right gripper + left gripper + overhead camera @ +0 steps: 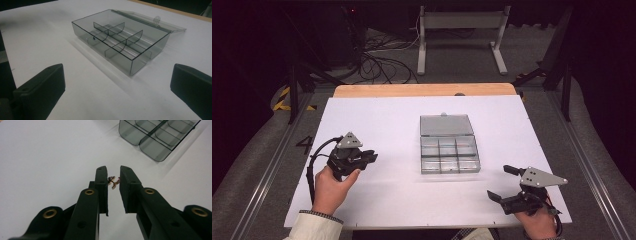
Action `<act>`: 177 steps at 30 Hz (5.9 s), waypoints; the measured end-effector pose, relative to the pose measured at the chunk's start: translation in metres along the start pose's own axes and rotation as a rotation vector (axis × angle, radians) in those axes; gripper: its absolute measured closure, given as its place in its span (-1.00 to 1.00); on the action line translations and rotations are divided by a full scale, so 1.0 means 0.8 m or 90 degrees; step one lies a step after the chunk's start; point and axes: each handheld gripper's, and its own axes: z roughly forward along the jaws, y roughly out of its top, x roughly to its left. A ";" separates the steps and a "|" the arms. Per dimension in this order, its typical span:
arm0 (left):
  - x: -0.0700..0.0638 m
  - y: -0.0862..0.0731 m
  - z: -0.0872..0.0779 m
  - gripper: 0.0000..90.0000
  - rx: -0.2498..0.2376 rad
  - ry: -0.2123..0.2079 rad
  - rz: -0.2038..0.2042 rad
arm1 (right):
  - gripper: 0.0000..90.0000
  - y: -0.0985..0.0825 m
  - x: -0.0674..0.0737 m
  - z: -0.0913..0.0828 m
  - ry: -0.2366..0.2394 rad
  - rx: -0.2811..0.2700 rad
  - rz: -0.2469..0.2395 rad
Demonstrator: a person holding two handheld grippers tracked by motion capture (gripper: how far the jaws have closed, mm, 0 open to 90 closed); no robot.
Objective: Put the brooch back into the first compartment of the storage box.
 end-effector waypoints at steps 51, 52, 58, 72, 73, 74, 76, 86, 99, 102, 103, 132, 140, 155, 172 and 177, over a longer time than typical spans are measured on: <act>-0.060 0.087 0.056 0.72 0.001 -0.030 0.060 | -0.99 0.000 -0.001 -0.001 0.004 0.002 -0.003; -0.060 0.088 0.058 0.72 0.002 -0.030 0.059 | -0.99 0.000 -0.001 -0.001 0.004 0.001 -0.003; -0.066 0.094 0.066 0.72 0.005 -0.032 0.066 | -0.99 -0.001 -0.002 -0.002 0.004 0.001 -0.001; -0.080 0.108 0.084 0.72 0.008 -0.031 0.082 | -0.99 -0.001 -0.002 -0.002 0.006 0.001 -0.001; -0.081 0.108 0.086 0.72 0.010 -0.030 0.083 | -0.99 -0.001 -0.002 -0.002 0.006 0.001 0.000; -0.082 0.109 0.087 0.72 0.011 -0.030 0.085 | -0.99 -0.001 -0.002 -0.002 0.005 0.001 -0.002; -0.084 0.110 0.091 0.72 0.011 -0.030 0.083 | -0.99 -0.001 -0.002 -0.002 0.006 0.002 -0.002; -0.087 0.113 0.108 0.72 0.018 -0.034 0.081 | -0.99 -0.001 -0.002 -0.002 0.008 0.002 -0.002; -0.087 0.114 0.125 0.71 0.015 -0.034 0.069 | -0.99 -0.002 -0.002 -0.002 0.010 0.003 -0.001; -0.086 0.113 0.129 0.71 0.017 -0.034 0.065 | -0.99 -0.002 -0.002 -0.002 0.009 0.002 -0.002; -0.086 0.113 0.131 0.71 0.019 -0.034 0.064 | -0.99 -0.002 -0.002 -0.002 0.009 0.002 -0.003; -0.081 0.109 0.166 0.71 0.049 0.008 0.090 | -0.99 -0.002 -0.002 -0.002 0.009 0.006 -0.004; -0.078 0.109 0.172 0.74 0.060 0.010 0.085 | -0.99 -0.002 -0.002 -0.002 0.010 0.006 -0.004; -0.076 0.110 0.160 0.60 0.038 -0.008 0.071 | -0.99 -0.002 -0.002 -0.002 0.011 0.007 -0.003; -0.082 0.108 0.110 0.18 -0.020 -0.027 0.072 | -0.99 -0.002 -0.002 -0.001 0.009 0.007 -0.003; -0.083 0.105 0.101 0.15 -0.026 -0.025 0.077 | -0.99 -0.002 -0.001 -0.001 0.009 0.006 -0.004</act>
